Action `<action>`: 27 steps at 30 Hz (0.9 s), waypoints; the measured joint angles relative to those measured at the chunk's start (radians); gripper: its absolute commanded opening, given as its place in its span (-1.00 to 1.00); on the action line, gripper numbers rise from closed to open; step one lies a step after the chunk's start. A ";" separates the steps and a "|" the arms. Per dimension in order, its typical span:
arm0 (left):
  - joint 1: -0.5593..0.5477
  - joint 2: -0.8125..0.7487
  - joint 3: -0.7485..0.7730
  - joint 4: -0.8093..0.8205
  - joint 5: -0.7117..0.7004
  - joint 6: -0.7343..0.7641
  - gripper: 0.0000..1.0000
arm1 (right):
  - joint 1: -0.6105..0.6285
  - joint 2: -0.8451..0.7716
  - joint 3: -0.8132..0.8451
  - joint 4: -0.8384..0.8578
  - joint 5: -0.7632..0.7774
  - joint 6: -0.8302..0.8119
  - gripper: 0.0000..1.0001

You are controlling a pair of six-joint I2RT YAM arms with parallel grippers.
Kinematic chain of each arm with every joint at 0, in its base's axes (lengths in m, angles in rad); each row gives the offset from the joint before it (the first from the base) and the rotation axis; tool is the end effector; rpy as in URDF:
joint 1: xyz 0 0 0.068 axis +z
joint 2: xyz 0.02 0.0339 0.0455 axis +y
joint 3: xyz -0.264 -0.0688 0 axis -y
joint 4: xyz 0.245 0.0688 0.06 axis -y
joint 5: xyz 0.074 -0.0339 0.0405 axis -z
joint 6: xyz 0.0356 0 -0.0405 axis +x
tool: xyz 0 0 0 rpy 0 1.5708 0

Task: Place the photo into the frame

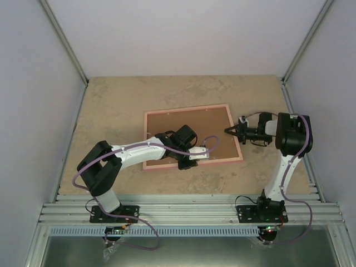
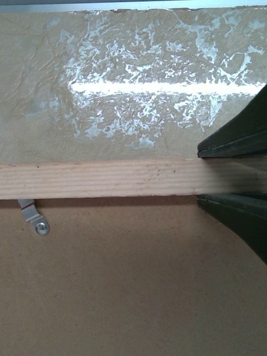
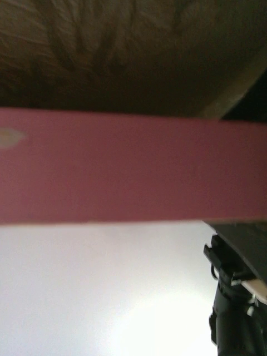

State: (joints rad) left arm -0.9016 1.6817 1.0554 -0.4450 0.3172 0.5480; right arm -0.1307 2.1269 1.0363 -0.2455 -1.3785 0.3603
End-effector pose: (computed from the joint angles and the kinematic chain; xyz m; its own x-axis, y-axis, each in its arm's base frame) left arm 0.1988 -0.2693 0.1862 -0.0283 0.8337 -0.5515 0.9989 0.0444 0.0158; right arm 0.3462 -0.0103 0.0696 -0.9734 0.1959 0.1190 0.1515 0.1605 0.9753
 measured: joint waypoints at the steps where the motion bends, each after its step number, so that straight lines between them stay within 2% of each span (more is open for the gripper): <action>1: -0.001 -0.004 0.000 -0.003 0.000 0.000 -0.54 | -0.001 -0.008 -0.002 0.000 -0.005 0.002 -0.81; 7: -0.006 -0.061 0.020 -0.017 -0.021 0.005 0.31 | 0.003 -0.093 -0.004 0.005 0.014 -0.011 -0.99; 13: 0.056 -0.183 0.090 -0.074 -0.024 -0.031 0.93 | 0.001 -0.196 -0.003 -0.035 0.051 0.004 -0.99; 17: 0.175 -0.262 0.138 -0.105 -0.020 -0.079 0.99 | -0.006 -0.262 0.027 -0.095 0.065 -0.001 -0.99; 23: 0.314 -0.369 0.180 -0.109 -0.020 -0.177 0.98 | -0.037 -0.370 0.192 -0.213 0.085 -0.076 -0.99; 27: 0.448 -0.396 0.183 -0.100 -0.002 -0.263 0.98 | -0.072 -0.457 0.275 -0.250 0.084 -0.121 -0.99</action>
State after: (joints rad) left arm -0.4534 1.2858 1.2385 -0.5453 0.3157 0.2852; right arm -0.2028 1.6699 1.3109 -0.4953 -1.2945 0.2390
